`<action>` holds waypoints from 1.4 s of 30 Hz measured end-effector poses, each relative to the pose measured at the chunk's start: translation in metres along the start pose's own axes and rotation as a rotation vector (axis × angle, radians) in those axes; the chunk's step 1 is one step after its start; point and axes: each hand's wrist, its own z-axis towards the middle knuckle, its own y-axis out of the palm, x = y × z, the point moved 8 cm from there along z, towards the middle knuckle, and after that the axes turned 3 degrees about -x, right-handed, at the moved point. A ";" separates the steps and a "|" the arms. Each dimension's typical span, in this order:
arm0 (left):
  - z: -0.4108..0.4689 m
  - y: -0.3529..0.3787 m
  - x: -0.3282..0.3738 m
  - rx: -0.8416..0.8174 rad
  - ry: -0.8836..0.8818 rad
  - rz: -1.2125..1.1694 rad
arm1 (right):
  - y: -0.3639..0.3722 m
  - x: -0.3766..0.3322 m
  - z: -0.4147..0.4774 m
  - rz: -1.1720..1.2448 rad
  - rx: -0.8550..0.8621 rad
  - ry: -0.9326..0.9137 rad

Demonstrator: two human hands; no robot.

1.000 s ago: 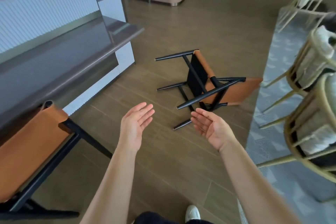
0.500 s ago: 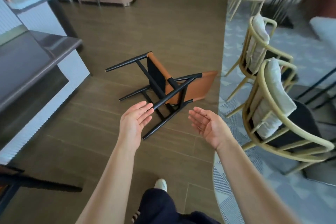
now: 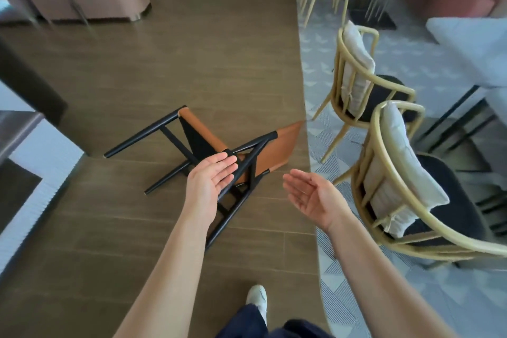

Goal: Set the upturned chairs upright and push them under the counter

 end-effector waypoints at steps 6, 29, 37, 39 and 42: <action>0.071 0.049 0.004 -0.051 -0.045 0.047 | -0.014 -0.040 0.049 0.084 0.038 0.008; 0.286 0.200 -0.034 0.088 -0.131 0.075 | -0.069 -0.212 0.267 0.038 0.042 0.181; 0.380 0.220 -0.051 0.031 -0.172 0.151 | -0.077 -0.237 0.356 0.098 0.151 0.178; 0.409 0.224 -0.054 0.016 -0.195 0.181 | -0.075 -0.241 0.381 0.101 0.176 0.185; 0.446 0.226 -0.057 0.008 -0.227 0.229 | -0.072 -0.246 0.414 0.100 0.211 0.195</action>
